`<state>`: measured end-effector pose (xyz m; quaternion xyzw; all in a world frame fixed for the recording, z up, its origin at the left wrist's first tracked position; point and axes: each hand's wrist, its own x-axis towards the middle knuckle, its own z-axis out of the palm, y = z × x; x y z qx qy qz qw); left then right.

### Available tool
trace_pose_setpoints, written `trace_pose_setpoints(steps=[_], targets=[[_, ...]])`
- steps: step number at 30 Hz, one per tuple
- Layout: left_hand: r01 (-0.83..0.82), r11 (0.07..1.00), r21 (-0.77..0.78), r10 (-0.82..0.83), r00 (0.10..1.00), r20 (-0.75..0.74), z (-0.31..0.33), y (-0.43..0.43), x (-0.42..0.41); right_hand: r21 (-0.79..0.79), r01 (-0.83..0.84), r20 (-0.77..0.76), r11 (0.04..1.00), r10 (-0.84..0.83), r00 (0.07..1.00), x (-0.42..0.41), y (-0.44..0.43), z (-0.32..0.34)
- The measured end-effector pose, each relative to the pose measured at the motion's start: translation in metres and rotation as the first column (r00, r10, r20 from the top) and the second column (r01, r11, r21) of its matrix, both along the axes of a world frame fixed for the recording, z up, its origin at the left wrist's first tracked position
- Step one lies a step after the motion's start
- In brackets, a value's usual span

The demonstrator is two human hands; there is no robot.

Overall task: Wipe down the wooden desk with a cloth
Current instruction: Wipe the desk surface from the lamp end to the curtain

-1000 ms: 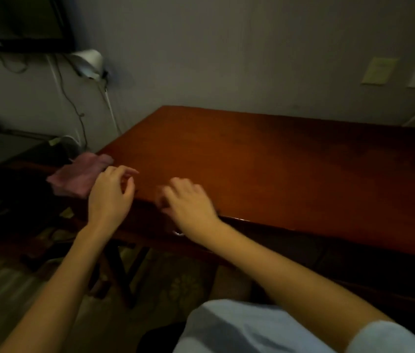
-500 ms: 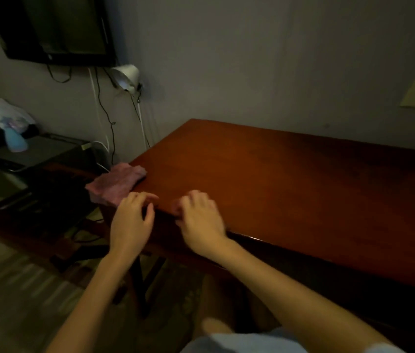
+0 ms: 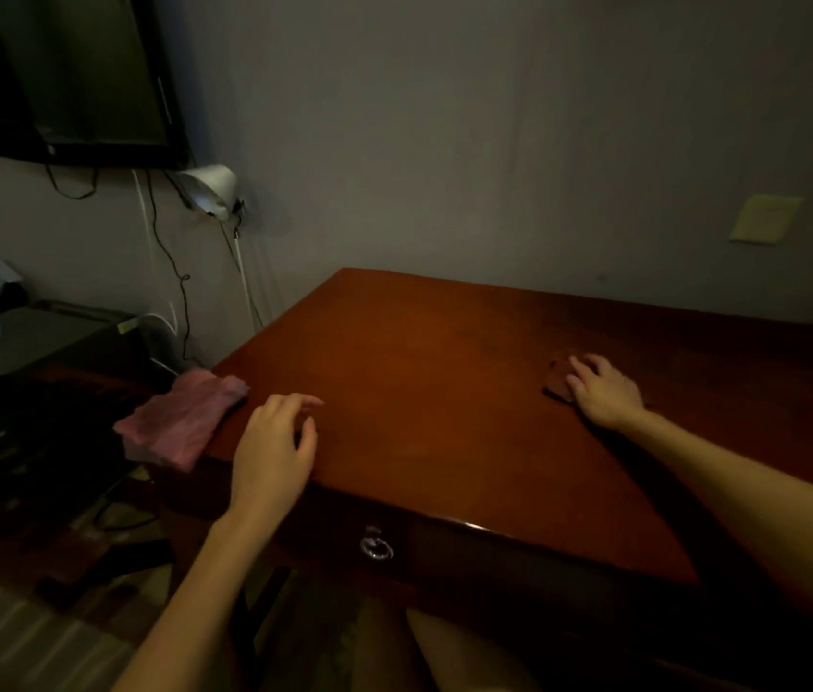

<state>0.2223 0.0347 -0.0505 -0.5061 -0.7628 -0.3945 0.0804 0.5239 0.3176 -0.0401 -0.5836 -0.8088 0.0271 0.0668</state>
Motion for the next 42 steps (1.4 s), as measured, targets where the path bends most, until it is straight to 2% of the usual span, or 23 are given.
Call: trace_pose_setpoints(steps=[2,5,7,9,11,13,14,16,18,20,21,22,23,25,27,29,31,33,34,35,38,39,42], targets=[[0.046,0.998,-0.030,-0.047,0.999,-0.026,0.002,0.019,0.004,0.005,-0.019,-0.023,1.000,0.020,1.000,-0.007,0.007,-0.008],[0.069,0.994,-0.083,-0.071,0.997,-0.021,0.005,0.045,0.004,-0.001,-0.331,-0.060,0.944,0.330,0.942,-0.062,-0.030,-0.001],[0.058,0.992,-0.114,-0.061,0.998,-0.027,0.006,0.056,-0.001,0.008,-0.625,-0.079,0.781,0.623,0.778,-0.104,-0.088,-0.007],[0.028,0.992,-0.121,-0.033,0.999,-0.038,0.008,0.063,-0.010,-0.005,-0.853,-0.077,0.522,0.850,0.521,-0.122,-0.150,-0.010],[0.003,0.992,-0.124,-0.008,0.999,-0.043,0.009,0.067,-0.019,-0.034,-0.952,-0.089,0.305,0.948,0.307,-0.115,-0.162,-0.012],[-0.019,0.990,-0.139,0.013,0.999,-0.048,0.008,0.069,-0.028,-0.026,-0.973,-0.201,0.230,0.952,0.231,-0.106,-0.132,-0.002],[-0.027,0.989,-0.146,0.020,0.999,-0.049,0.008,0.071,-0.031,-0.026,-0.961,-0.296,0.276,0.916,0.271,-0.100,-0.098,0.000],[-0.036,0.987,-0.156,0.028,0.998,-0.052,0.008,0.075,-0.037,-0.039,-0.819,-0.464,0.573,0.715,0.522,-0.083,-0.016,0.003],[-0.038,0.985,-0.169,0.028,0.998,-0.061,0.008,0.085,-0.042,0.015,-0.505,-0.416,0.863,0.465,0.782,-0.060,0.072,0.004],[-0.032,0.982,-0.188,0.019,0.998,-0.066,0.009,0.098,-0.046,-0.060,-0.086,-0.296,0.994,0.064,0.953,-0.043,0.141,0.003],[-0.027,0.981,-0.194,0.015,0.998,-0.065,0.010,0.105,-0.048,-0.083,0.122,-0.260,0.989,-0.140,0.955,-0.044,0.161,0.002],[-0.022,0.980,-0.198,0.010,0.998,-0.062,0.010,0.111,-0.050,-0.081,0.187,-0.224,0.979,-0.201,0.954,-0.054,0.168,0.003],[-0.020,0.980,-0.199,0.008,0.998,-0.063,0.011,0.116,-0.052,-0.047,0.099,-0.211,0.994,-0.107,0.972,-0.074,0.164,0.006],[-0.022,0.979,-0.203,0.009,0.998,-0.065,0.012,0.127,-0.056,0.007,-0.271,-0.224,0.963,0.265,0.938,-0.123,0.131,0.007],[-0.033,0.976,-0.213,0.021,0.998,-0.054,0.011,0.136,-0.059,0.022,-0.592,-0.191,0.805,0.585,0.788,-0.168,0.064,-0.006],[-0.039,0.976,-0.214,0.026,0.998,-0.062,0.013,0.140,-0.060,0.060,-0.824,-0.191,0.564,0.817,0.545,-0.189,-0.016,-0.016],[-0.034,0.979,-0.201,0.019,0.997,-0.074,0.015,0.141,-0.063,0.029,-0.949,-0.288,0.312,0.912,0.291,-0.188,-0.056,-0.013],[-0.054,0.977,-0.205,0.035,0.995,-0.097,0.019,0.136,-0.066,-0.015,-0.975,-0.319,0.220,0.923,0.213,-0.186,-0.047,0.005],[-0.075,0.975,-0.209,0.053,0.992,-0.112,0.022,0.134,-0.070,-0.016,-0.970,-0.328,0.243,0.915,0.235,-0.188,-0.031,0.017],[-0.095,0.972,-0.217,0.070,0.990,-0.122,0.024,0.131,-0.074,0.010,-0.945,-0.362,0.326,0.882,0.300,-0.192,-0.008,0.030],[-0.111,0.949,-0.294,0.088,0.992,-0.092,0.023,0.127,-0.084,-0.036,-0.693,-0.539,0.720,0.570,0.620,-0.206,0.094,0.053],[-0.117,0.935,-0.335,0.093,0.992,-0.088,0.023,0.128,-0.086,-0.088,-0.584,-0.553,0.807,0.448,0.702,-0.207,0.133,0.050],[-0.144,0.888,-0.436,0.107,0.988,-0.107,0.023,0.138,-0.091,-0.111,-0.357,-0.435,0.928,0.277,0.857,-0.202,0.216,0.022]])
